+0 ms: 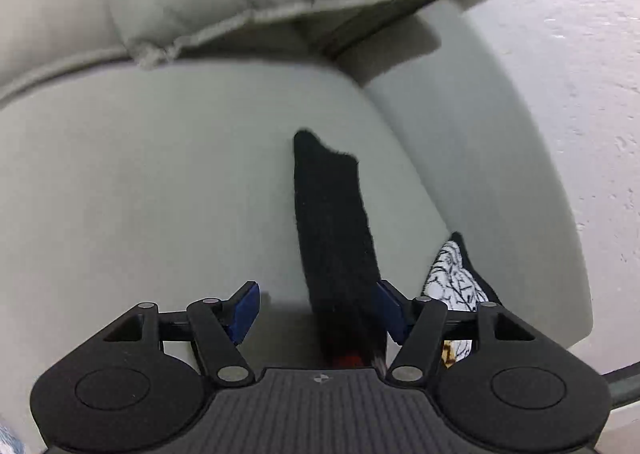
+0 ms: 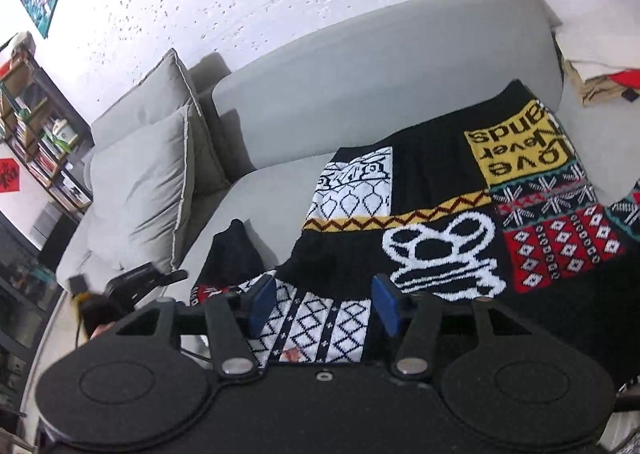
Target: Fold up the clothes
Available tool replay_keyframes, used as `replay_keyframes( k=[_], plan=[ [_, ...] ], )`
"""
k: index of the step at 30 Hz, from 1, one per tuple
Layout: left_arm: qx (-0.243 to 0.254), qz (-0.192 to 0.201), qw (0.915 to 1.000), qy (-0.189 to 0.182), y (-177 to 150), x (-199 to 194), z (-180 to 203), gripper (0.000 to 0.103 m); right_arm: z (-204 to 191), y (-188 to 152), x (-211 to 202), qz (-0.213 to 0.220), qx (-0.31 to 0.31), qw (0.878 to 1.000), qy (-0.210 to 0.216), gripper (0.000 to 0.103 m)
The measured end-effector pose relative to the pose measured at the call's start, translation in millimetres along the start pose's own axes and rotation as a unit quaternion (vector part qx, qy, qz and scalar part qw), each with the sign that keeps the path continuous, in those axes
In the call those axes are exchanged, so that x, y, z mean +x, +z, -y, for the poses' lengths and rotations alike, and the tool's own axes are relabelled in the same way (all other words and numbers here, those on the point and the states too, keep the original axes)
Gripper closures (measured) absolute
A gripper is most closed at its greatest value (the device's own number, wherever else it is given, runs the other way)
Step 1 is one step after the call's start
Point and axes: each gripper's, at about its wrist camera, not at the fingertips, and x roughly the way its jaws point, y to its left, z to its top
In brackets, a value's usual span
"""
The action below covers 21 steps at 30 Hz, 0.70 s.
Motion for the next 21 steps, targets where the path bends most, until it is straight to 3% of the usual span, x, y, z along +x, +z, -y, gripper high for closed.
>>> replay_keyframes(
  k=[4, 6, 7, 9, 11, 12, 15, 17, 20, 21],
  plan=[
    [-0.004, -0.043, 0.9990, -0.010, 16.7, 42.1, 5.6, 0.061, -2.3, 0.0, -3.1, 0.003, -0.007, 1.000, -0.017, 0.046],
    [0.003, -0.065, 0.9979, -0.001, 19.0, 59.5, 10.8, 0.080, -4.0, 0.1, -4.6, 0.005, -0.014, 1.000, -0.025, 0.042],
    [0.016, -0.068, 0.9975, 0.007, 18.3, 65.0, 15.2, 0.093, -5.2, 0.0, -5.4, 0.006, -0.018, 0.999, -0.028, 0.042],
    [0.077, -0.044, 0.9958, 0.026, 15.0, 60.6, 31.0, 0.095, -6.9, 0.2, -6.5, 0.007, -0.022, 0.999, -0.032, 0.042],
    [0.156, 0.031, 0.9870, 0.020, 4.4, 34.6, 49.2, 0.095, -8.3, 0.5, -7.7, 0.008, -0.024, 0.999, -0.035, 0.041],
    [0.191, 0.084, 0.9780, 0.008, 1.8, 18.1, 51.7, 0.095, -8.7, 1.0, -8.3, 0.010, -0.025, 0.999, -0.035, 0.041],
    [0.224, 0.211, 0.9514, -0.016, -22.3, -33.5, 38.0, 0.094, -10.0, 2.4, -9.5, 0.018, -0.030, 0.999, -0.038, 0.039],
    [0.193, 0.209, 0.9586, -0.017, -23.9, -32.9, 10.1, 0.088, -10.0, 2.4, -7.6, 0.015, -0.032, 0.999, -0.036, 0.038],
    [0.109, 0.118, 0.9834, 0.084, -14.2, -0.2, -38.0, 0.085, -6.3, 1.6, -3.1, -0.008, -0.012, 1.000, -0.020, 0.038],
    [0.084, 0.119, 0.9861, 0.080, -14.9, -9.6, -47.5, 0.084, -4.9, 1.1, -5.2, -0.013, -0.005, 1.000, -0.010, 0.038]
  ],
)
